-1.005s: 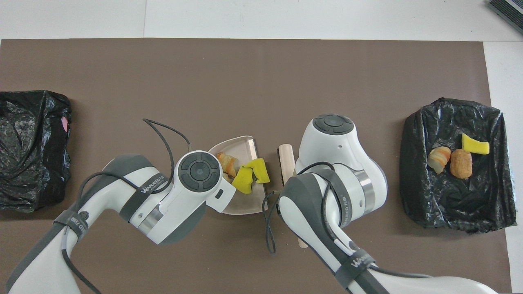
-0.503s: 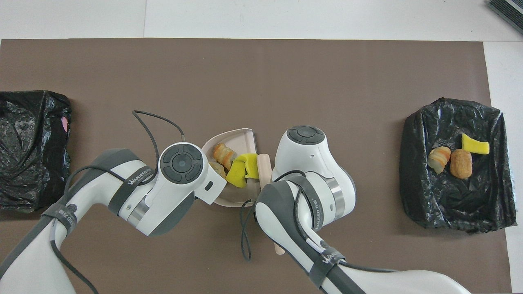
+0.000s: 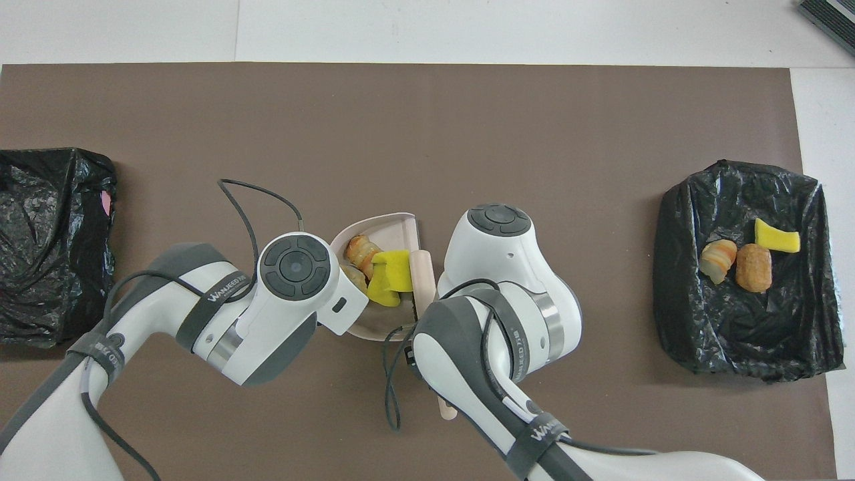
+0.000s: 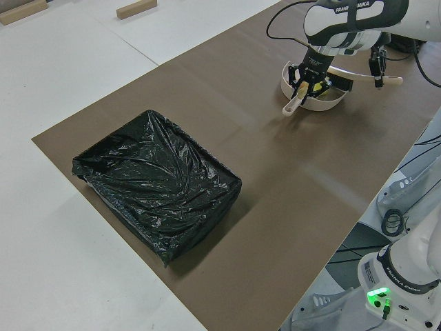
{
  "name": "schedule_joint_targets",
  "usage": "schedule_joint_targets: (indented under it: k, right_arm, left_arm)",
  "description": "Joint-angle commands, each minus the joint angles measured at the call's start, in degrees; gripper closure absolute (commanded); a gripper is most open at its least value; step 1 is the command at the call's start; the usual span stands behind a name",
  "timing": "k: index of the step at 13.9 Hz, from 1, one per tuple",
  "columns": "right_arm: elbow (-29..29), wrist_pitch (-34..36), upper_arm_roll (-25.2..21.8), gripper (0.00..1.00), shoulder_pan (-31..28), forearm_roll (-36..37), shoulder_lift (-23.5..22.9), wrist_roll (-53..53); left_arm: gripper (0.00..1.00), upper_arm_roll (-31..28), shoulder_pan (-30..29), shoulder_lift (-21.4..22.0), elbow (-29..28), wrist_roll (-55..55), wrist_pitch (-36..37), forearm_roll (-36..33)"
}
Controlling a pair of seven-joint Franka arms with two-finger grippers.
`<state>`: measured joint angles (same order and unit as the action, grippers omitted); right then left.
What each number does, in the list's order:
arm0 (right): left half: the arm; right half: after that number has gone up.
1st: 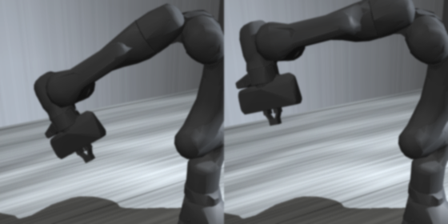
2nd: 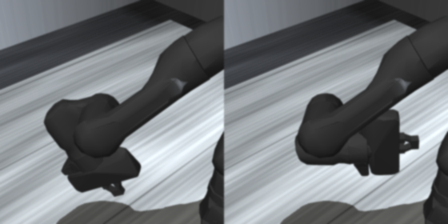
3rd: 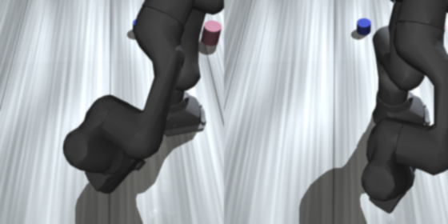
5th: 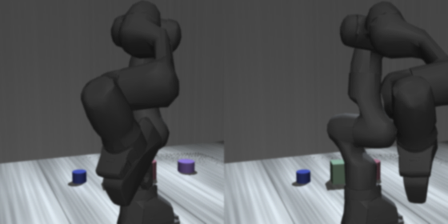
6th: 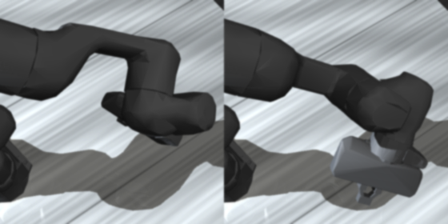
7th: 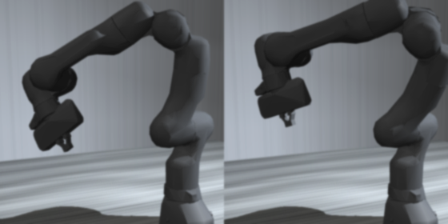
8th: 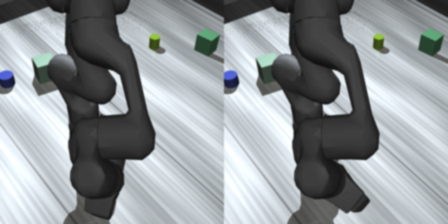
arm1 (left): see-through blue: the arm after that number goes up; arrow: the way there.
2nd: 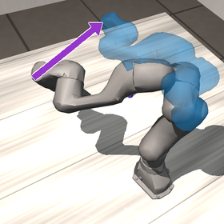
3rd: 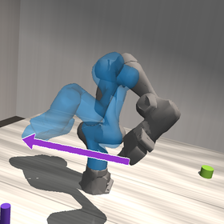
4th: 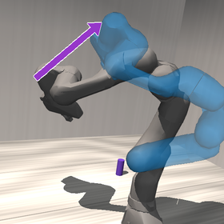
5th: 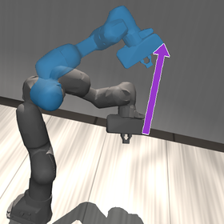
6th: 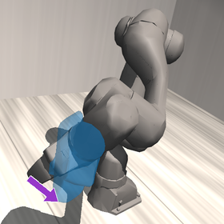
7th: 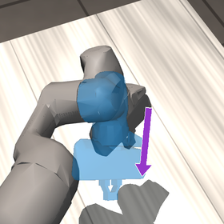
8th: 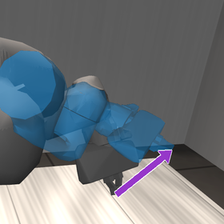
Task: Sweep and dump trash in bin
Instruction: 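Carry the loaded dustpan with the left gripper to the nearer trash bag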
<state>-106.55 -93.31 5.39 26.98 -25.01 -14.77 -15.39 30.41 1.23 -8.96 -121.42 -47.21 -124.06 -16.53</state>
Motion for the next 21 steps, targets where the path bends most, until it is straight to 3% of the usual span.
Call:
schedule_joint_targets:
  k: [1, 4, 7, 10, 15, 18, 21]
  right_arm:
    - [0.1, 3.9, 0.4, 1.00, -0.5, 3.8, 2.5, -0.4]
    - [0.1, 5.9, 0.3, 1.00, -0.3, 5.6, 3.1, -1.0]
    - [0.2, 7.7, 0.8, 1.00, -0.2, 7.5, 5.0, -8.5]
    - [-1.6, 8.2, 1.3, 1.00, 0.2, 5.6, 7.3, -14.5]
    - [-15.0, -3.4, 1.5, 1.00, 4.0, -0.4, 13.4, -16.8]
    - [-22.5, -11.3, 1.6, 1.00, 7.2, -3.5, 16.5, -18.7]
    - [-26.1, -15.2, 1.6, 1.00, 11.4, -3.5, 18.2, -21.8]
  left_arm:
    - [1.00, -1.0, -0.7, 1.5, -0.8, -3.3, -1.4, 1.0]
    - [1.00, -1.3, -0.8, 1.5, -0.6, -5.2, -1.4, 1.0]
    - [1.00, -2.5, -2.1, 2.5, 0.6, -9.6, -1.0, 2.4]
    - [1.00, -9.3, -0.8, 7.3, 0.8, -19.2, -0.5, 8.6]
    - [1.00, -19.1, -0.6, 12.5, 4.3, -28.3, 7.3, 12.7]
    - [1.00, -26.8, 1.7, 12.6, 9.6, -33.2, 12.3, 12.7]
    - [1.00, -31.7, 1.7, 12.5, 13.1, -35.7, 15.0, 12.7]
